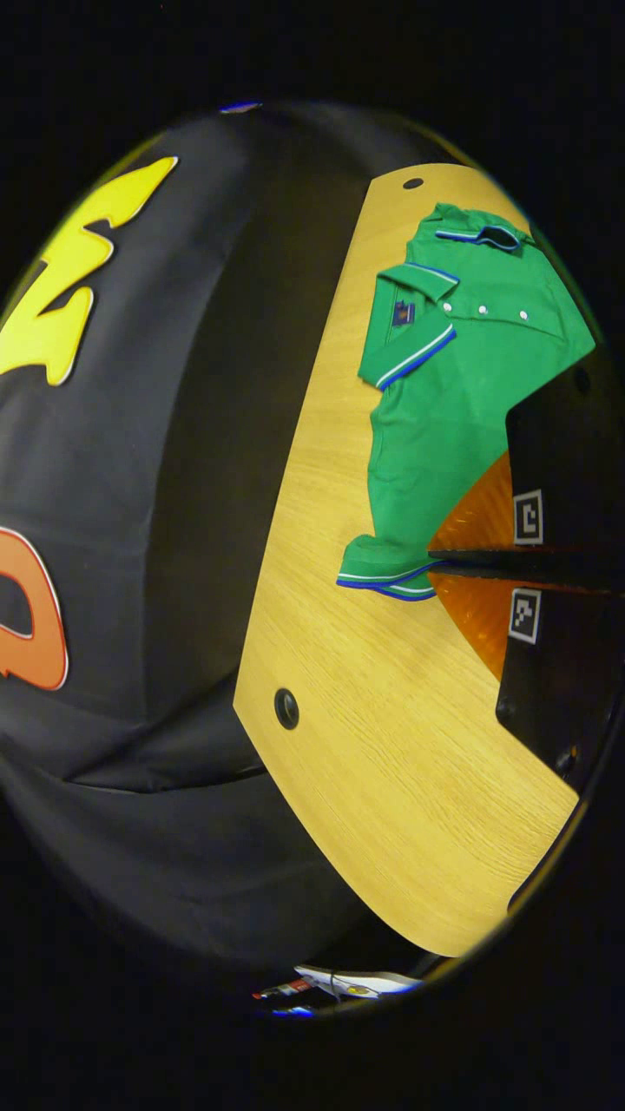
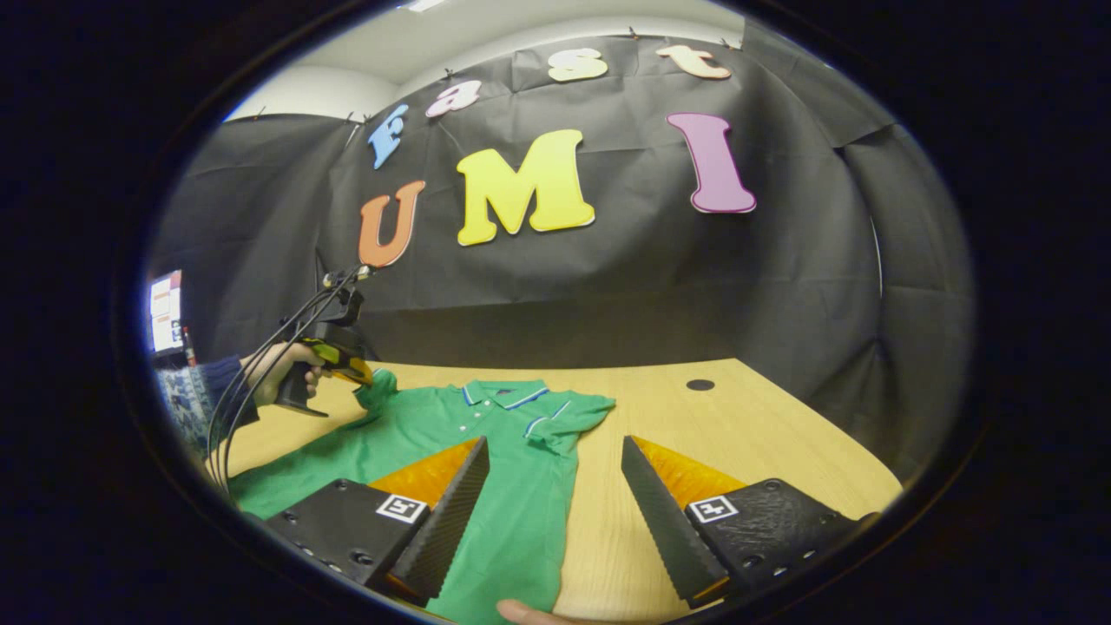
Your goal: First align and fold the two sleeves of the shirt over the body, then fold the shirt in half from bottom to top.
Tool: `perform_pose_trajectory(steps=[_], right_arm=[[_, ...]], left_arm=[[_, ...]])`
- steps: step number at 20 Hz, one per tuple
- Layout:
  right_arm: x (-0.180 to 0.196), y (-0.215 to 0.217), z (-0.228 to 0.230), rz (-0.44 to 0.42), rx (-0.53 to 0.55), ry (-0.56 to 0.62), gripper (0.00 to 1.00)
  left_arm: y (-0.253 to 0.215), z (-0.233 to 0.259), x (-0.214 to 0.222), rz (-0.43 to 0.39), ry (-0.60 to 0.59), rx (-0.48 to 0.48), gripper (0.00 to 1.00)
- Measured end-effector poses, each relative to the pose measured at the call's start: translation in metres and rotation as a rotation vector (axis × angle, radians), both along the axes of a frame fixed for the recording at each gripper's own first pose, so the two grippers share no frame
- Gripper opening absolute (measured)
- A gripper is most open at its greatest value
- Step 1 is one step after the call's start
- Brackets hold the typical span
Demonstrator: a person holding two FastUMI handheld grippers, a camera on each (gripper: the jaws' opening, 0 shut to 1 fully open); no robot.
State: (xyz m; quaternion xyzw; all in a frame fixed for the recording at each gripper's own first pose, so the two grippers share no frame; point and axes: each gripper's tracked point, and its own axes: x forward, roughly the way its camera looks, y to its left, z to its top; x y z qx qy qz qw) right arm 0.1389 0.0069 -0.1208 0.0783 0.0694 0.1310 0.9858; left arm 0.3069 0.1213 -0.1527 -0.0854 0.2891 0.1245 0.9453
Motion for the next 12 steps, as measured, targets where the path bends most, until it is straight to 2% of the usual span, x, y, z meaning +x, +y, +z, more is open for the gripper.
perform_pose_trajectory(steps=[5, 7, 8, 9, 11, 12], right_arm=[[0.003, -0.002, -0.005, -0.009, 0.011, 0.014, 0.92], [0.004, -0.002, -0.003, -0.011, 0.017, 0.014, 0.94], [0.004, -0.002, -0.003, -0.011, 0.024, 0.015, 0.95], [0.004, -0.001, -0.003, -0.004, 0.036, 0.020, 0.96], [0.004, 0.003, -0.006, 0.017, 0.065, 0.044, 0.96], [0.004, 0.002, -0.006, 0.016, 0.073, 0.050, 0.96]], left_arm=[[-0.068, 0.013, 0.006, -0.120, -0.019, 0.095, 0.06], [-0.113, 0.010, 0.001, -0.220, 0.003, 0.032, 0.09], [-0.136, 0.010, -0.004, -0.278, -0.003, -0.008, 0.32], [-0.146, 0.014, -0.005, -0.301, -0.019, -0.002, 0.54], [-0.139, 0.022, -0.008, -0.279, -0.048, 0.074, 1.00], [-0.140, 0.024, -0.013, -0.275, -0.054, 0.080, 1.00]])
